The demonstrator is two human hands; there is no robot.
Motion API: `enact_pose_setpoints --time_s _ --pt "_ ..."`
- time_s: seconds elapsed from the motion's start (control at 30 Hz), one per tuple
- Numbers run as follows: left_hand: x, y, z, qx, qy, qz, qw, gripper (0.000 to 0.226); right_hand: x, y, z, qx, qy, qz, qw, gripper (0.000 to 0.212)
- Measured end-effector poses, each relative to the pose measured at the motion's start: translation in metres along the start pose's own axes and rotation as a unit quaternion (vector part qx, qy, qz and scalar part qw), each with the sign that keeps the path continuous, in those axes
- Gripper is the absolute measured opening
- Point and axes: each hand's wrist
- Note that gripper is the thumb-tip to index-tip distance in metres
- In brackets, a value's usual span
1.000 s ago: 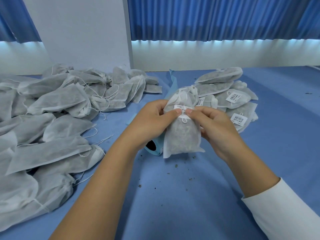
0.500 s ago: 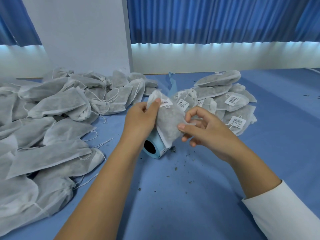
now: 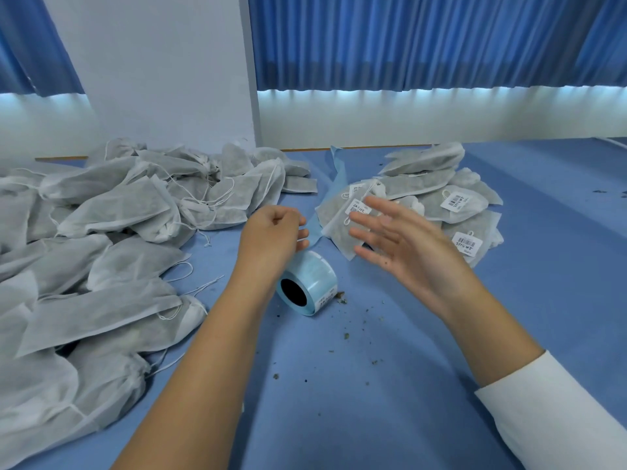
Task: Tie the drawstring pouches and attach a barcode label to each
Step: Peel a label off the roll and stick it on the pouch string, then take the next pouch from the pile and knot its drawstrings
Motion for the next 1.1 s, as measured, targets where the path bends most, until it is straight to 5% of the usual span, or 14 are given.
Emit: enact_pose_setpoints --time_s 0.27,0.43,0.53,0.67,0.87,1.1 --pt "0.028 -0.015 -0.007 -0.08 -0.223 0.057 0.97 0.017 -0.007 -0.001 0.015 -0.055 0.142 0.013 0.988 0.017" --pt "0.063 -0.026 -0.009 -0.052 -0.552 0.082 0.828 0.035 -0.01 -0.003 0.02 -0.071 0.174 0.028 0.982 0.017" --pt "0.077 -0.029 -0.008 0.048 -0.601 0.064 0.795 0.042 -0.011 -0.004 0.024 -0.074 0.188 0.032 0.979 0.017" --pt "0.083 -0.034 -0.014 0.101 -0.593 0.006 0.799 0.049 -0.014 -0.006 0.029 -0.079 0.21 0.04 0.974 0.015" --pt "0.088 -0.038 -0.018 0.035 -0.546 0.091 0.832 0.037 -0.016 -0.006 0.036 -0.079 0.242 0.032 0.967 0.015" --pt "0.098 -0.052 -0.029 0.027 -0.367 0.093 0.925 0.062 -0.016 -0.005 0.037 -0.082 0.248 0.023 0.965 0.017"
Point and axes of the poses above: each hand's wrist, its own y-axis away from the middle knuckle, its own x-axis out of the back of the hand, z = x × y, and after that the axes turned 4 degrees about y, right-handed
